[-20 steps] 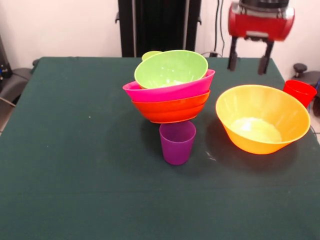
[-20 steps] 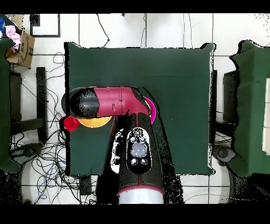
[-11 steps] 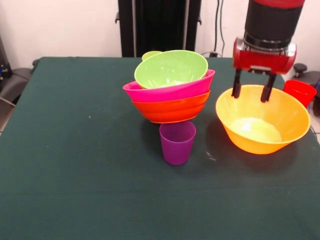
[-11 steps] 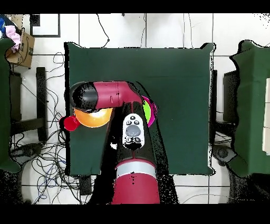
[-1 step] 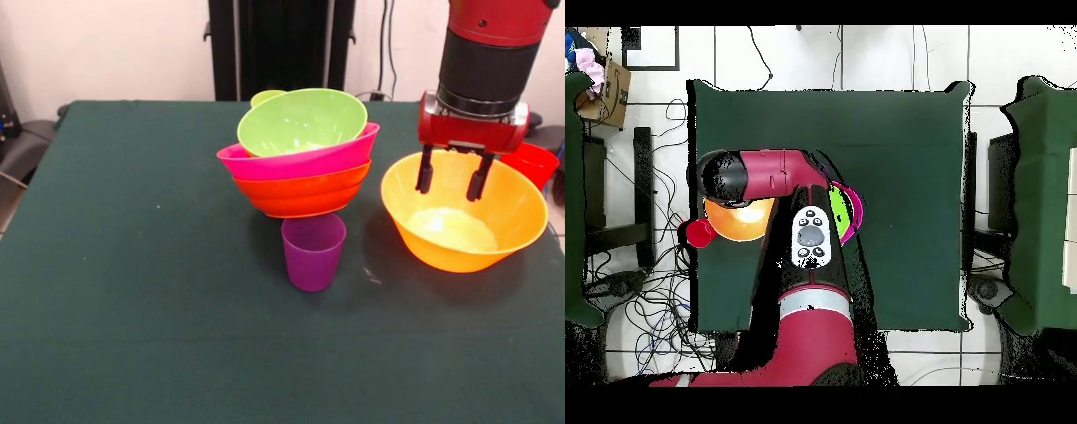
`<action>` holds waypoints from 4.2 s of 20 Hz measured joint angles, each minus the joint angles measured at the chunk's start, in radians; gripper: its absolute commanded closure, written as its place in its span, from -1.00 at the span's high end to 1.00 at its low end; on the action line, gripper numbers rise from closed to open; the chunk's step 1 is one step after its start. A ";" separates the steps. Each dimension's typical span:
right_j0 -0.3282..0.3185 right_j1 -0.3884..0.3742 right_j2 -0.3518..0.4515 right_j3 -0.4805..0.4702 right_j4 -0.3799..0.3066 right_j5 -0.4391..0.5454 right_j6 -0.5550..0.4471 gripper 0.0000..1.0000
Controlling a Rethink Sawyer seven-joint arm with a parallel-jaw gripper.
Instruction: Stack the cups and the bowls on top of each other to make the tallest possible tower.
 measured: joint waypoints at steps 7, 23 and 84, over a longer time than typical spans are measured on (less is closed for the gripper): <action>0.015 -0.001 -0.025 -0.007 0.023 0.000 0.000 1.00; 0.021 -0.005 -0.054 -0.040 0.064 0.000 0.000 1.00; 0.233 0.128 -0.261 -0.189 0.223 0.002 0.003 1.00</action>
